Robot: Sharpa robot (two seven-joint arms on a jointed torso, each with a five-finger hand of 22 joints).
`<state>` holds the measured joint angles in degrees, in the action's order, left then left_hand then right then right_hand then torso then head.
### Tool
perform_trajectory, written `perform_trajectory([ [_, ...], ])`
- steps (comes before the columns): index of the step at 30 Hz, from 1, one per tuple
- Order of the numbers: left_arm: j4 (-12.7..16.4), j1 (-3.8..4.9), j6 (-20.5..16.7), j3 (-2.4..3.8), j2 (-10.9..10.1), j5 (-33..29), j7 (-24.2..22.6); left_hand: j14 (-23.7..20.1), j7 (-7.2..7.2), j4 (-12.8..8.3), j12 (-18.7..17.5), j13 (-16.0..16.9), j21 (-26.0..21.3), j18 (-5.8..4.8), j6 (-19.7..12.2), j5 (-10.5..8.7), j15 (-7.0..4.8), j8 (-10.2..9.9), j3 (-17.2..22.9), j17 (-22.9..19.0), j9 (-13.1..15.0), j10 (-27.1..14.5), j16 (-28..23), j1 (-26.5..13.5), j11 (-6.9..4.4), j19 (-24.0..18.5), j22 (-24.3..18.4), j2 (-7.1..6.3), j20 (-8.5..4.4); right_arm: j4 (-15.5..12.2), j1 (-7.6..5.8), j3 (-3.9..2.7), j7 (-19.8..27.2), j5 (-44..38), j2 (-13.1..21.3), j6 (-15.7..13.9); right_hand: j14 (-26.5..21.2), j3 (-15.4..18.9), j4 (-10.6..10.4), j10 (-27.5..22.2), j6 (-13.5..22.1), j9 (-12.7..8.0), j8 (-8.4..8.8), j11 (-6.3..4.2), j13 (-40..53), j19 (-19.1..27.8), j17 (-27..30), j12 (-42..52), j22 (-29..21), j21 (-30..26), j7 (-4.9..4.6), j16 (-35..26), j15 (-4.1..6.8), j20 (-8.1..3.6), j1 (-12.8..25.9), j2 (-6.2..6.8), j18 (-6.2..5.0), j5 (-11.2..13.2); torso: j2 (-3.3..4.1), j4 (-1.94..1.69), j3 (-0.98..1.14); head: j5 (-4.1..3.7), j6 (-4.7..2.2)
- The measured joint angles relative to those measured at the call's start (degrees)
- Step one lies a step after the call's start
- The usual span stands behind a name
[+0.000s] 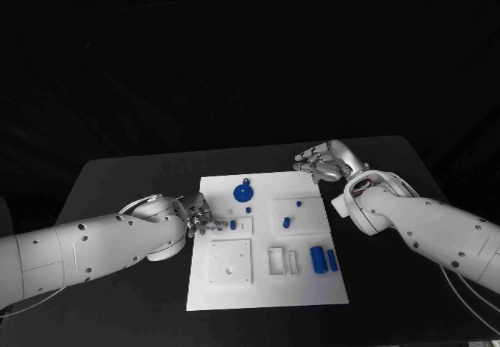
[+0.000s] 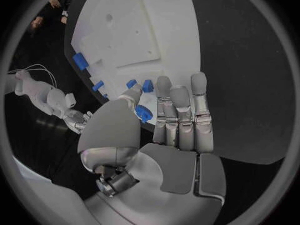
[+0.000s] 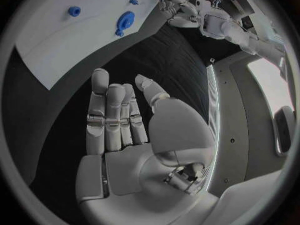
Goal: Assemble the parts on the task board
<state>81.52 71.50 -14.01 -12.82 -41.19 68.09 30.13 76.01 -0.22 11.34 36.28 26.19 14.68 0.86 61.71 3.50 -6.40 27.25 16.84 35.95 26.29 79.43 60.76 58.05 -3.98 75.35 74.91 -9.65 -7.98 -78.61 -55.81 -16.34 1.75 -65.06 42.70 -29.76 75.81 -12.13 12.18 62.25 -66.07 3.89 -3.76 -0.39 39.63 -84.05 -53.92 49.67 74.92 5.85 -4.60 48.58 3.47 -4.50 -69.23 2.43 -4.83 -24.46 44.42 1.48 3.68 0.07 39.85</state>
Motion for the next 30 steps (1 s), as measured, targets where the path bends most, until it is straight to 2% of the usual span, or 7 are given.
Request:
perform_trajectory([
  [4, -0.08, 0.0, -0.2, 0.0, -0.07, -0.06, 0.07, -0.06, 0.0, 3.8, 0.0, -0.08, 0.0, -0.01, 0.0, -0.21, 0.06, 0.09, -1.87, -0.12, -0.27, 0.0, 0.0, 0.45, 0.0, 0.0, 0.0, -0.45, 0.0, 0.01, 0.01, 0.0, 0.0, 0.01, 0.0, 0.0, 0.0, 0.0, 0.0, 0.0, 0.0, 0.0, 0.0, 0.0, -0.05, 0.0, 0.0, 0.0, 0.0, -0.12, 0.0, 0.0, 0.0, 0.0, 0.0, 0.0, 0.0, 0.0, 0.0, -0.01, -0.01, 0.01, 0.05],
  [6, -0.12, 0.0, -0.4, 0.02, -0.13, -0.1, 0.1, -0.06, 0.01, 4.71, 0.0, -0.08, 0.0, 0.0, 0.0, -0.2, 0.06, 0.09, -2.33, -0.13, -0.32, 0.0, 0.0, 0.13, 0.0, 0.0, 0.0, -0.77, 0.0, 0.02, 0.01, 0.0, 0.01, 0.01, 0.0, 0.0, 0.0, 0.0, 0.0, 0.0, 0.0, 0.0, 0.0, 0.0, -0.11, 0.0, 0.0, 0.0, 0.0, -0.21, 0.0, 0.0, 0.0, 0.0, 0.0, 0.0, 0.0, 0.0, 0.0, -0.01, -0.01, 0.03, 0.05],
  [13, -0.23, -0.01, -1.34, 0.11, -0.31, -0.35, 0.13, -0.06, 0.01, 5.49, 0.0, -0.21, 0.0, 0.0, 0.0, -0.07, 0.06, 0.09, -3.95, -0.2, -0.75, 0.0, 0.0, -5.0, 0.0, 0.0, -0.01, -0.99, 0.0, 0.03, 0.02, 0.0, 0.01, 0.02, -0.01, 0.0, 0.0, 0.0, 0.0, 0.0, 0.0, 0.0, 0.0, 0.0, -0.1, 0.0, 0.0, 0.0, 0.0, -0.21, 0.0, 0.0, 0.0, 0.0, 0.0, 0.0, 0.0, 0.0, -0.02, 0.02, 0.0, 0.13, -0.03],
  [16, -0.24, -0.01, -1.71, 0.15, -0.37, -0.58, 0.13, -0.06, 0.01, 5.61, 0.0, -0.27, -0.21, -0.01, 0.0, 1.75, 0.06, 0.09, -7.37, -0.28, -0.86, 0.0, 0.0, -7.53, 0.0, 0.21, -0.01, -0.33, 0.21, 0.04, 0.02, 0.0, 0.01, 0.02, -0.02, 0.0, 0.0, 0.0, 0.0, 0.0, 0.0, 0.0, 0.0, 0.0, -0.1, 0.0, 0.0, 0.0, -0.01, -0.21, 0.0, 0.0, 0.0, 0.0, 0.0, 0.0, 0.0, 0.0, -0.02, 0.02, 0.02, 0.13, -0.04],
  [22, -0.24, -0.01, -2.32, 0.26, -0.58, -1.09, 0.13, -0.06, 0.01, 5.59, 0.0, -0.27, -0.21, 0.0, 0.0, 1.99, 0.06, 0.09, -7.64, -0.28, -0.91, 0.0, 0.0, -7.56, 0.0, 0.21, 0.0, -0.29, 0.21, 0.05, 0.03, 0.0, 0.01, 0.03, -0.02, 0.0, 0.0, 0.0, 0.0, 0.0, 0.0, 0.0, 0.0, 0.0, -0.1, 0.0, 0.0, 0.0, -0.01, -0.21, 0.0, 0.0, 0.0, 0.0, 0.0, 0.0, 0.0, 0.0, -0.02, 0.02, 0.02, 0.08, -0.08],
  [26, -0.24, -0.03, -2.8, 0.54, -0.75, -1.45, 0.0, -0.06, 0.01, 5.41, 0.0, -0.39, -0.23, 0.0, 0.0, 3.21, 0.06, 0.09, -6.67, -0.43, -0.97, -0.12, 0.0, -5.93, 0.12, 0.21, 0.04, 2.37, 0.21, 0.05, 0.03, 0.0, 0.01, 0.03, -0.02, 0.0, 0.0, 0.0, 0.0, 0.0, 0.0, 0.0, 0.0, 0.0, -0.1, 0.0, 0.0, 0.0, -0.01, -0.21, 0.0, 0.0, 0.0, 0.0, 0.0, 0.0, 0.0, 0.0, -0.02, 0.02, 0.03, 0.12, -0.1],
  [30, -0.24, -0.04, -3.51, 1.29, -0.98, -2.13, -0.53, -0.51, 0.6, 4.56, -0.11, -0.73, -1.24, 0.0, -1.06, 6.9, 0.51, -0.67, -8.11, -1.06, -1.76, -1.04, -0.55, -1.1, 0.6, -0.32, 0.04, 5.28, 0.74, 0.1, 0.03, 0.0, 0.02, 0.04, 0.01, 0.0, 0.0, 0.0, 0.0, 0.0, 0.0, 0.0, 0.0, 0.0, -0.1, 0.0, 0.0, 0.0, -0.01, -0.21, 0.0, 0.0, 0.0, 0.0, 0.0, 0.0, -0.01, 0.0, -0.02, 0.02, 0.02, 0.16, -0.29],
])
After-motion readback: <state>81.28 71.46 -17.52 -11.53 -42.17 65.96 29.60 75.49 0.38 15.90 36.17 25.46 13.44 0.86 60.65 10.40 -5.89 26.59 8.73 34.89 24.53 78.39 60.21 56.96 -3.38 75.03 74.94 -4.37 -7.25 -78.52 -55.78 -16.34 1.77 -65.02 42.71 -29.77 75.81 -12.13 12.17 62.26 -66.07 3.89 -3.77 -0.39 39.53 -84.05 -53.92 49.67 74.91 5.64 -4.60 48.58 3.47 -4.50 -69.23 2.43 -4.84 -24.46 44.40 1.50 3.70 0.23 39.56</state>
